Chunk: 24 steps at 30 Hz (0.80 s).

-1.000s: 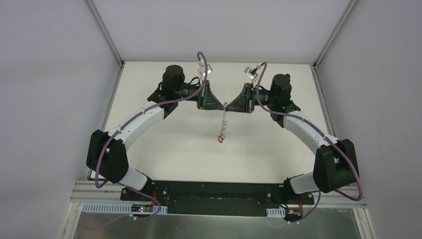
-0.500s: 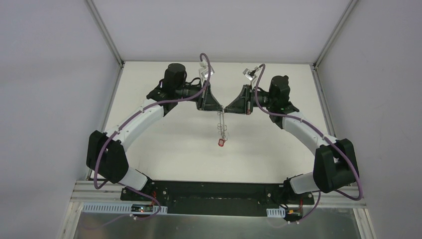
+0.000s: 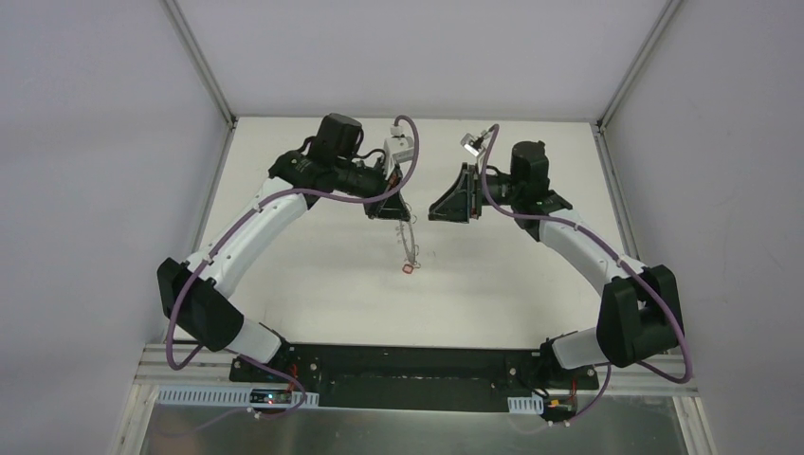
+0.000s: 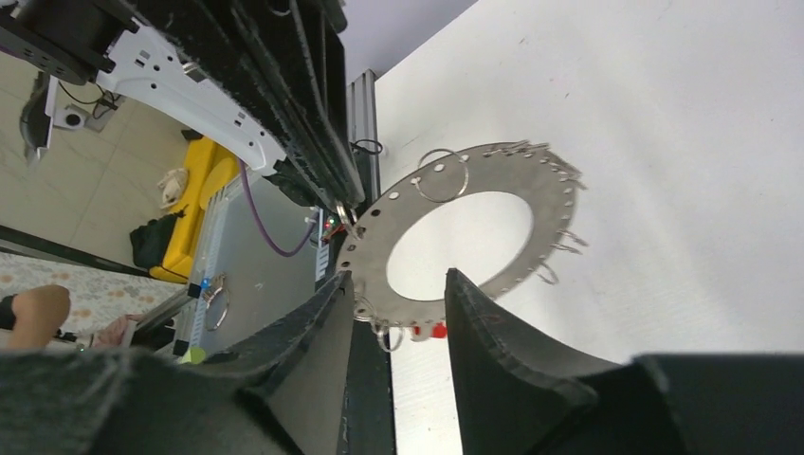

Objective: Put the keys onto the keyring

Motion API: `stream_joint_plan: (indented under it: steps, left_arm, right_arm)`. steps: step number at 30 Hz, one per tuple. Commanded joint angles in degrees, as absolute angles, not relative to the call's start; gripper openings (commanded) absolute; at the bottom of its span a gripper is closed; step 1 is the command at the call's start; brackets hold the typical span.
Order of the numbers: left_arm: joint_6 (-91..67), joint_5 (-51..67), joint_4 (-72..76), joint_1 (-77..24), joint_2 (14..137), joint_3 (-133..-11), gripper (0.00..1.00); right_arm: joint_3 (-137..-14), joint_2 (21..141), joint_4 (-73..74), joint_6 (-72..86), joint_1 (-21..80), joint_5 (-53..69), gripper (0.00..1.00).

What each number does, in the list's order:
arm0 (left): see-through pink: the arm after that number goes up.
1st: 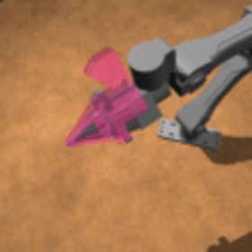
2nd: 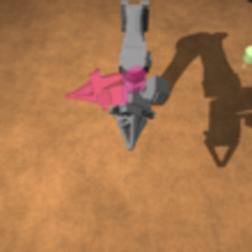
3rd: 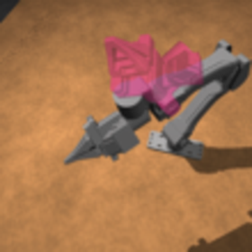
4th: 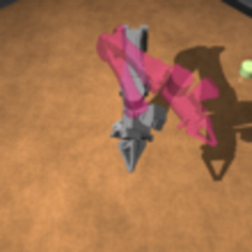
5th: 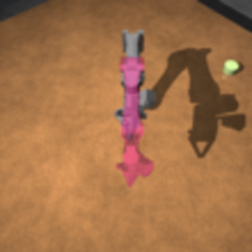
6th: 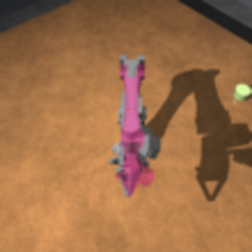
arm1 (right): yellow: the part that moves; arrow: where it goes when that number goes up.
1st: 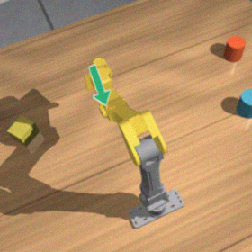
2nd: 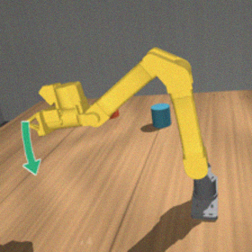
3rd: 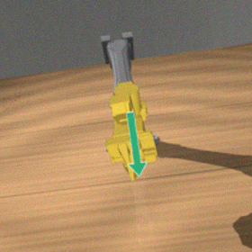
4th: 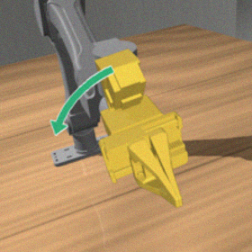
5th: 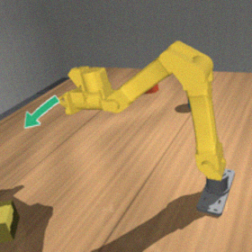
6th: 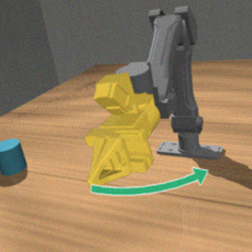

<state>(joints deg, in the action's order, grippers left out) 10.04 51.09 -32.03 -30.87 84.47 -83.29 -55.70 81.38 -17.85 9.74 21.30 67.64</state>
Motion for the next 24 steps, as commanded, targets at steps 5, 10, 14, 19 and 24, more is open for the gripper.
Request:
stream_joint_plan:
  steps: [5, 10, 14, 19, 24]
  left_arm:
    - [20.3, 44.2, -47.0, -34.9, 82.4, -91.2, 0.00]
    - [16.4, 44.4, -46.4, -35.7, 83.2, -92.5, 0.00]
    - [13.9, 44.9, -45.4, -35.9, 83.7, -92.3, 0.00]
    - [11.7, 45.3, -43.2, -36.0, 83.6, -91.5, 0.00]
    - [10.9, 45.5, -42.5, -36.2, 84.1, -91.5, 0.00]
  right_arm:
    - [-61.1, 79.6, -9.5, -2.5, 22.9, 68.8, 0.45]
    - [-62.2, 80.4, -9.0, -2.9, 25.4, 71.1, 0.43]
    - [-62.2, 80.0, -8.9, -2.6, 26.8, 71.7, 0.42]
    - [-61.7, 79.6, -9.0, -2.4, 27.7, 71.7, 0.42]
    - [-61.5, 79.5, -9.1, -2.2, 28.3, 70.4, 0.40]
